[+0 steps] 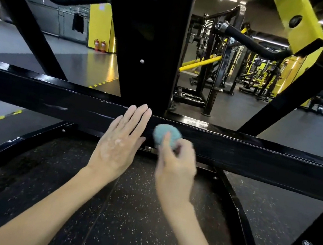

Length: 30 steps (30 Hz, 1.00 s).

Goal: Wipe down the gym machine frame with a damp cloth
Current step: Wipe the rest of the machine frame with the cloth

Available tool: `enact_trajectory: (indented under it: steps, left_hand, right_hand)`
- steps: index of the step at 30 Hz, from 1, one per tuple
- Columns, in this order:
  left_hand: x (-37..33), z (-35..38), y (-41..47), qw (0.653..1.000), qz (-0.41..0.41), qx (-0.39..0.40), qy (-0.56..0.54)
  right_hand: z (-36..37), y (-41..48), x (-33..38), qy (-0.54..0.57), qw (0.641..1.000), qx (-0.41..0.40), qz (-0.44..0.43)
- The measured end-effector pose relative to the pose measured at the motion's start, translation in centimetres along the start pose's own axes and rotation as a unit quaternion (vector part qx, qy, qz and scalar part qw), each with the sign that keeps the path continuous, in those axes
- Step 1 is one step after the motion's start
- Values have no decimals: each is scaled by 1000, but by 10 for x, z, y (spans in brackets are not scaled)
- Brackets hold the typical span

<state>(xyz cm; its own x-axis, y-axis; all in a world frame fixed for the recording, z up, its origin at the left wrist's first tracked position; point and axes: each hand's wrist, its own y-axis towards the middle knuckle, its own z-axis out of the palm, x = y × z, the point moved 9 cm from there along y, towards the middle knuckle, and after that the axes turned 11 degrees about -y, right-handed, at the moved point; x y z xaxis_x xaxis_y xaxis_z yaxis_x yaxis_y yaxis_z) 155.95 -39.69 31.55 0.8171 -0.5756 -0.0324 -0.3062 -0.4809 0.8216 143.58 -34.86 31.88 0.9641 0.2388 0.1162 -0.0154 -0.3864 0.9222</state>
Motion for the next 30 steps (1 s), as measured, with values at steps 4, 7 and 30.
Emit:
enact_trajectory:
  steps: [4,7,30]
  left_hand:
    - [3,-5,0,1000,14,2,9]
    - [3,-4,0,1000,9,2,7]
    - [54,-24,-5,998,-53,-26,2]
  right_hand:
    - [13,3,19,-3,998,54,-19]
    - [-12,0,-14,-21,999,36,-15]
    - [-32,-1,-32,-52,996,-13,66]
